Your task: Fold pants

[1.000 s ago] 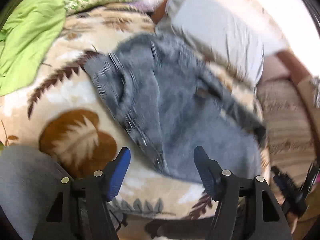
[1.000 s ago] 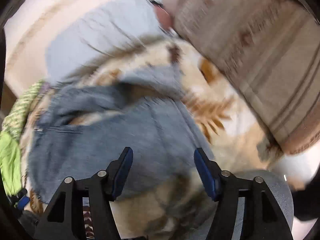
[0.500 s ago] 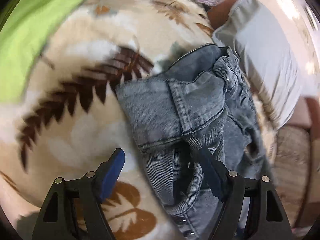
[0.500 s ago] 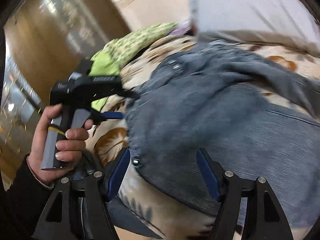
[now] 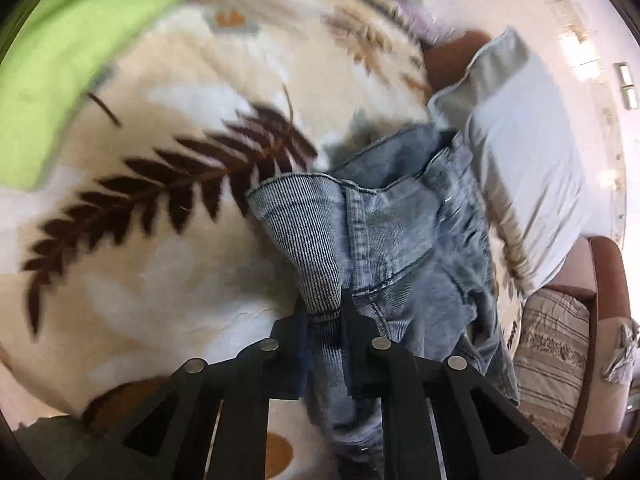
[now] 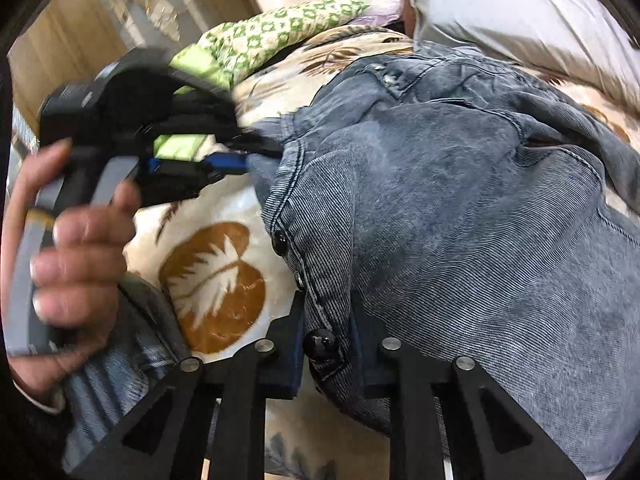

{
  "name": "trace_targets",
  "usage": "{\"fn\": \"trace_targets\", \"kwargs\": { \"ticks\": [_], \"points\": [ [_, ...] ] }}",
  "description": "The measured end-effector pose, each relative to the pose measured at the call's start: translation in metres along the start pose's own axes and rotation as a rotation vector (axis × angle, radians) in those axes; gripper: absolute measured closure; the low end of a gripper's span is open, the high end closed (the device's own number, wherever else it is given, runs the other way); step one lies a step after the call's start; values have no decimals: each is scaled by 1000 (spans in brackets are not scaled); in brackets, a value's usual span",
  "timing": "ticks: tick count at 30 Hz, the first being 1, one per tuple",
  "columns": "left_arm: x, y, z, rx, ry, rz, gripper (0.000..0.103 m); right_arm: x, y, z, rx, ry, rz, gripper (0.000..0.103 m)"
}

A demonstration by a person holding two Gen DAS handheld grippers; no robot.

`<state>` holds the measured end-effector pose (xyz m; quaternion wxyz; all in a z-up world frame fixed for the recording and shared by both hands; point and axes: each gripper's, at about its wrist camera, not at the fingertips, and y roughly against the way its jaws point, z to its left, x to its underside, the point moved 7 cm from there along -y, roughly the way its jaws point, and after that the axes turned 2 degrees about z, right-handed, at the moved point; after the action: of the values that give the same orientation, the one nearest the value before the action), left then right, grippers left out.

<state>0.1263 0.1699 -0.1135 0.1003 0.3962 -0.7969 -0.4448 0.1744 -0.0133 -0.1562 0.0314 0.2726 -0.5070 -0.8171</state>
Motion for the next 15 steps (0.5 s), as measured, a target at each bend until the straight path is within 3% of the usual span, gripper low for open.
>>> {"fn": "trace_targets", "kwargs": {
  "ticks": [5,7,8,12,15],
  "points": [
    [26,68,13,-75,-26,-205,92,-2,26,15,-81,-32,-40,86],
    [33,69,22,-108,19,-215,92,6,26,18,-105,-51,-22,86],
    [37,67,29,-166,44,-207,92,14,22,20,-106,-49,-2,86],
    [40,54,31,-301,53,-183,89,37,-4,19,-88,-47,82,81],
    [42,46,27,-379,5,-153,85,34,2,17,-122,-88,70,74]
  ]
}}
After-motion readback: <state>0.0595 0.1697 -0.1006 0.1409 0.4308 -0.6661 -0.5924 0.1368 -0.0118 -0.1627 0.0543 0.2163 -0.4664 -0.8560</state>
